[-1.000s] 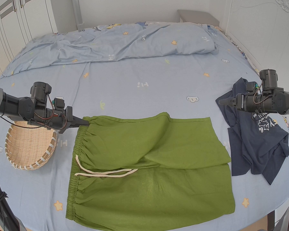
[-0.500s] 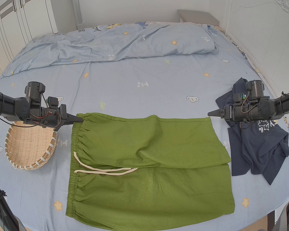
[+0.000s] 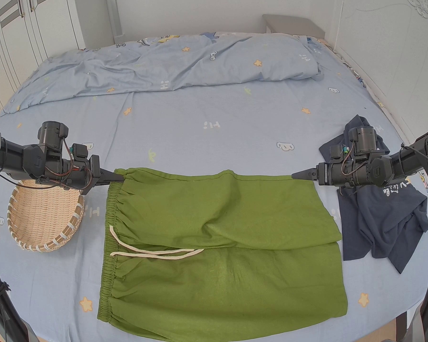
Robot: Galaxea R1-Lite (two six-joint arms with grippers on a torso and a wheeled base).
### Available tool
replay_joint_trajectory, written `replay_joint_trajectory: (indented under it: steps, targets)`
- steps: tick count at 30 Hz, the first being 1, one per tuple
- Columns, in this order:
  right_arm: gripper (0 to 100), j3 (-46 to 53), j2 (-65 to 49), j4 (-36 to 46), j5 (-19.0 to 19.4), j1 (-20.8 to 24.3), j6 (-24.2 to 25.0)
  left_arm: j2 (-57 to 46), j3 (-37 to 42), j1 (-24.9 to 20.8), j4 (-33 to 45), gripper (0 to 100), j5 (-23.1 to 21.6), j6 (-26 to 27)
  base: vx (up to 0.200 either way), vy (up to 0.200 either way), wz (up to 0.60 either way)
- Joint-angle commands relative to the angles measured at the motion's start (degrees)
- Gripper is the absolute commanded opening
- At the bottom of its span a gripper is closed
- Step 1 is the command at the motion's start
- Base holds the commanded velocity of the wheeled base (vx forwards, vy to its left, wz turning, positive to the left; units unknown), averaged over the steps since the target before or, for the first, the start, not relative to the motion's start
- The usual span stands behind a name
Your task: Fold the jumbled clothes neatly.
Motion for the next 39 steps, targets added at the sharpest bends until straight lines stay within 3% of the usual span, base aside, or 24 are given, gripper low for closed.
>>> replay_joint_trajectory:
  steps: [1, 5, 6, 22, 33, 39]
  targets:
    - [100, -0.49, 1.26, -0.12, -0.08, 0.2, 0.17, -0.02, 0.19, -0.02, 0.01, 0, 0.0, -0.02, 0.0, 0.0, 0.0]
    - [100, -0.84, 2.23, -0.3, -0.08, 0.2, 0.17, 0.07, 0.19, -0.02, 0.01, 0, 0.0, -0.02, 0.0, 0.0, 0.0]
    - [0, -0.84, 2.14, -0.3, -0.08, 0.2, 0.26, 0.07, 0.19, -0.02, 0.01, 0, 0.0, -0.02, 0.0, 0.0, 0.0]
    - [0, -2.33, 0.65, -0.39, -0.61, 0.29, 2.37, 1.04, -0.07, 0.69, -2.54, 0, 0.52, -0.1, 0.0, 0.0, 0.0]
    - [0, -11.65, 0.12, -0.91, -1.66, 0.64, 5.62, 1.65, -0.34, 1.56, -5.26, 0, 0.7, -0.19, 0.0, 0.0, 0.0]
    - [0, -17.36, 2.32, -0.91, -4.12, 0.11, 6.76, 3.06, -0.34, 2.44, -8.34, 0, 1.05, -0.54, 0.0, 0.0, 0.0]
